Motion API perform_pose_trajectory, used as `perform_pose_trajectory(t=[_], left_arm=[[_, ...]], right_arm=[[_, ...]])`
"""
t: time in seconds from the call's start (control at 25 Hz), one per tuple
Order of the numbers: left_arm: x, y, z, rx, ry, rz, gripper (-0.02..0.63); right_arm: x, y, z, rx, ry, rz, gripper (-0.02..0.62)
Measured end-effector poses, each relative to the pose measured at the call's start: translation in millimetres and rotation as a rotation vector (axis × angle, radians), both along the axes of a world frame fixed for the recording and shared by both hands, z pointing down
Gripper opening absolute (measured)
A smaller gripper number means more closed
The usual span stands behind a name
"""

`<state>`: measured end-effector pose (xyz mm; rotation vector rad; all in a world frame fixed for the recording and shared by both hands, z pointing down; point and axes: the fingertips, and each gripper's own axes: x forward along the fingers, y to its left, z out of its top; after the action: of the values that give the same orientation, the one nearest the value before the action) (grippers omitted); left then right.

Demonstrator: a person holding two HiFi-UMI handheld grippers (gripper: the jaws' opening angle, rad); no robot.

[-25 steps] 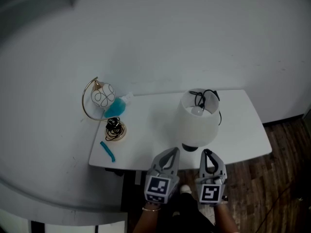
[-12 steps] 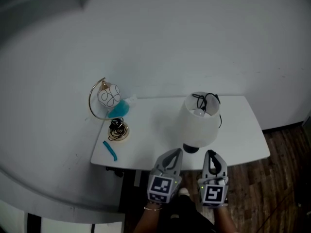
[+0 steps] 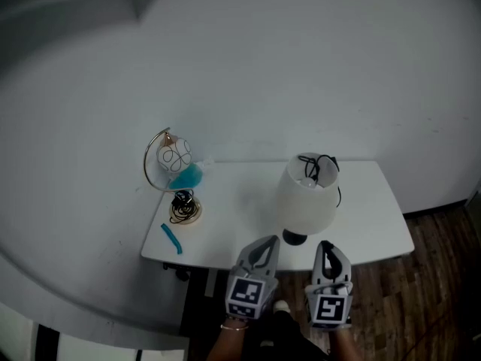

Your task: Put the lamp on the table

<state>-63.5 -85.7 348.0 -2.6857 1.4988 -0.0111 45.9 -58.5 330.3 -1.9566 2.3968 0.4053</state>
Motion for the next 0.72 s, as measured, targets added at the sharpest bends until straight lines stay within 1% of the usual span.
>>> perform_pose_trajectory(t=[0.32,0.44,0.72], left_arm=[[-10.1,3.0,-1.6,-0.002,0.020,-0.037,0.006],[-11.6,1.3,-6.3,0.006,0.040,-0.046,0.006],[-4.0,1.2,-13.7,0.017,0.047,-0.033,0.006]], right_arm=[[-9.3,10.8,-0.8,-0.018,0.041,-0.033,-0.005],[-10.1,13.2,-4.5,-0.014,0.029,-0.040,-0.005],[-2.8,18.0,-9.1,-0.008,0.055,-0.030,-0.006]])
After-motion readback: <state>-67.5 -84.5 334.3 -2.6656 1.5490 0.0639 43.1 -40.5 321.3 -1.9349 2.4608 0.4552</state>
